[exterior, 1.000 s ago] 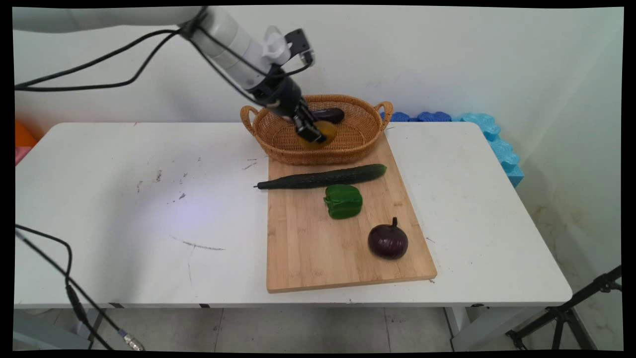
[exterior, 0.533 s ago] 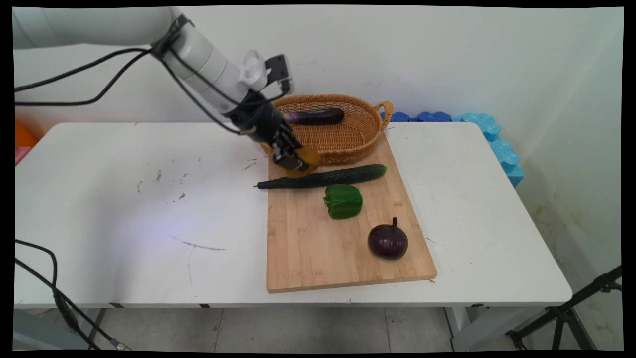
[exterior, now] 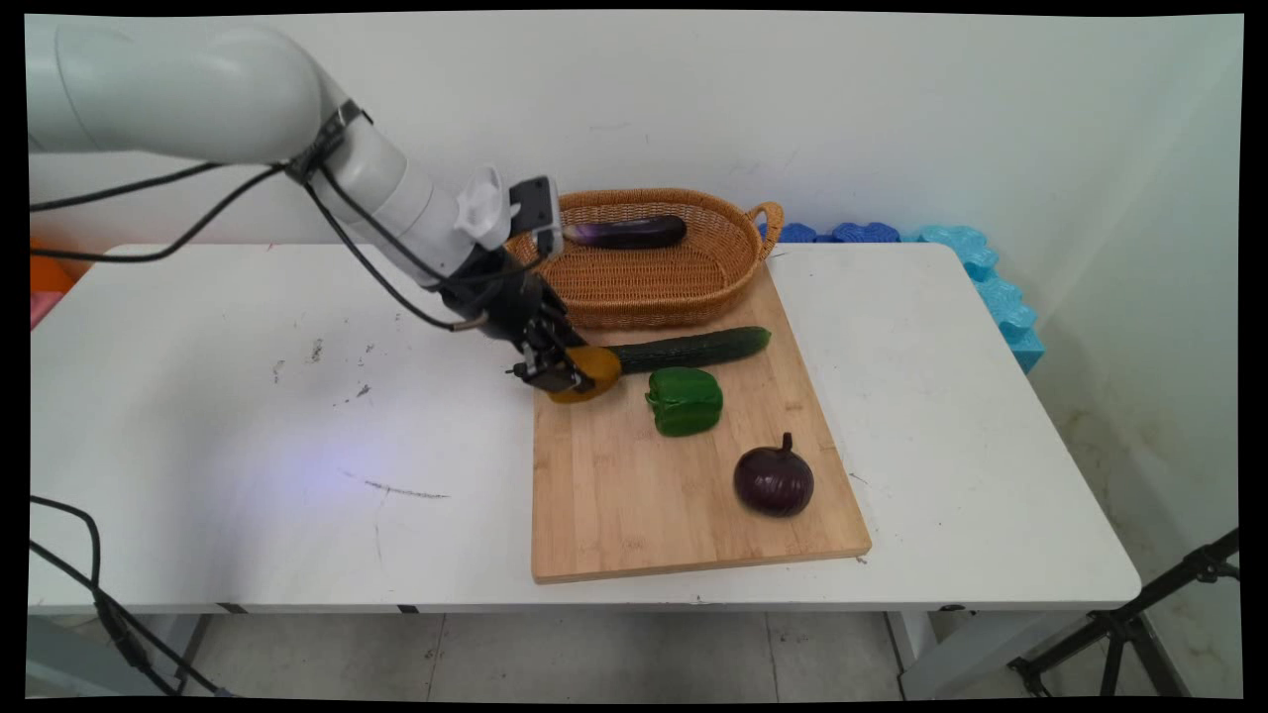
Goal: Place the picked object on the cutting board
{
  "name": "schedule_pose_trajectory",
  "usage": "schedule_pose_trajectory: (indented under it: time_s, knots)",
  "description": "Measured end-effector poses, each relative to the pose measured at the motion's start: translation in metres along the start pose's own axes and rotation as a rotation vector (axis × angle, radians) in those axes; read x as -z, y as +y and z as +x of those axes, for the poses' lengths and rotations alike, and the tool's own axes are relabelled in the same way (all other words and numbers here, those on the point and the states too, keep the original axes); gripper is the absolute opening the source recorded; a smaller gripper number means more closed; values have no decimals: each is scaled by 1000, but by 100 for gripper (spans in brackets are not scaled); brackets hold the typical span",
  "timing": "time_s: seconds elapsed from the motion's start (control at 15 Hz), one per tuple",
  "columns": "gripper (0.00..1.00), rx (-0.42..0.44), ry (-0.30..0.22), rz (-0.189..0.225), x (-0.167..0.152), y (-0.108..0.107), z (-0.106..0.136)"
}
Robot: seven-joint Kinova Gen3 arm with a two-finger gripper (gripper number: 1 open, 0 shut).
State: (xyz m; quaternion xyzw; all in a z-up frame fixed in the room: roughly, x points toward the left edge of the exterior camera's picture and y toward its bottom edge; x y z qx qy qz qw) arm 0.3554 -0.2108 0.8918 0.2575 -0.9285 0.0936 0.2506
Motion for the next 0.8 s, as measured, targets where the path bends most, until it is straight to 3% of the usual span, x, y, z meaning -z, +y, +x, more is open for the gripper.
schedule_pose_trajectory:
  time_s: [0.53, 0.6, 0.8]
  knots:
    - [0, -8, 2, -4, -36, 6, -20]
    - [100, -9, 3, -5, -40, 6, -21]
    - [100, -16, 6, -5, -46, 7, -25]
